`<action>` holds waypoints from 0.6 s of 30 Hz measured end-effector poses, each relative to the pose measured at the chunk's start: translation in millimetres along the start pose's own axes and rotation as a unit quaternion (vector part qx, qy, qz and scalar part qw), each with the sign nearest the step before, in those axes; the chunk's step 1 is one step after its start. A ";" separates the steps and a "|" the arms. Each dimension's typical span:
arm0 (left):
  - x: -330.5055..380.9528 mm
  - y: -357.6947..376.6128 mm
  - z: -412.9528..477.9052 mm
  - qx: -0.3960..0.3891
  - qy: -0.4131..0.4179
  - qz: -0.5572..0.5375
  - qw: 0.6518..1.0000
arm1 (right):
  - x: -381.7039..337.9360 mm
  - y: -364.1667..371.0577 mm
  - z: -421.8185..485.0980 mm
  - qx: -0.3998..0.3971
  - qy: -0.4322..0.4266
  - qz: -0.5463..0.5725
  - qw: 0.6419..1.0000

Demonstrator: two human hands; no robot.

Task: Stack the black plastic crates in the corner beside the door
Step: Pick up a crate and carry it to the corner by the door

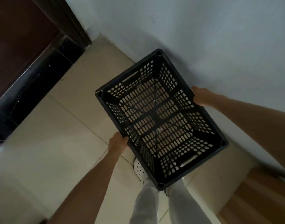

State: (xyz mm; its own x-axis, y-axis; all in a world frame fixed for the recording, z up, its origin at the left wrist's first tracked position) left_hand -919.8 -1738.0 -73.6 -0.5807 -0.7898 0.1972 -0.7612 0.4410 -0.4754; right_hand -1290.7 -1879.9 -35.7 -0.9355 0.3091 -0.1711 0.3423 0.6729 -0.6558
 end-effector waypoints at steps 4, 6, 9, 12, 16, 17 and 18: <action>7.3 16.4 28.6 -0.015 -0.002 0.045 0.999 | 1.8 12.7 34.8 0.003 0.009 0.008 1.000; 6.8 25.5 40.0 -0.026 -0.005 0.061 0.998 | 4.8 21.1 50.3 0.003 0.011 0.005 1.000; -0.3 40.0 50.4 -0.045 -0.024 0.062 0.997 | 4.9 32.9 67.0 0.003 0.005 0.000 1.000; -9.3 47.3 57.1 -0.055 -0.037 0.061 0.996 | -0.6 42.5 79.0 -0.007 -0.002 -0.005 1.000; -13.2 44.1 63.7 -0.063 -0.039 0.066 0.995 | -13.3 45.3 87.3 -0.009 -0.011 0.006 1.000; -12.2 43.6 62.4 -0.072 -0.039 0.068 0.994 | -15.0 45.4 86.5 -0.015 -0.008 0.009 1.000; -10.8 42.5 61.0 -0.080 -0.035 0.079 0.993 | -16.1 45.5 85.1 -0.022 -0.004 0.009 1.000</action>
State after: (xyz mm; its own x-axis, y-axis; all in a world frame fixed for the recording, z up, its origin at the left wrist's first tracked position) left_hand -928.4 -1736.7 -148.2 -0.6788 -0.7312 0.0680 -0.7021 0.6190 -0.3520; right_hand -1267.5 -1911.4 -125.5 -0.9301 0.3155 -0.1882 0.3617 0.6969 -0.6193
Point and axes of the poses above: each hand's wrist, its own z-axis towards the middle knuckle, its own y-axis out of the palm, x = y × z, the point moved 7 cm from there along z, towards the middle knuckle, and after that the axes turned 4 degrees about -y, right-handed, at the moved point
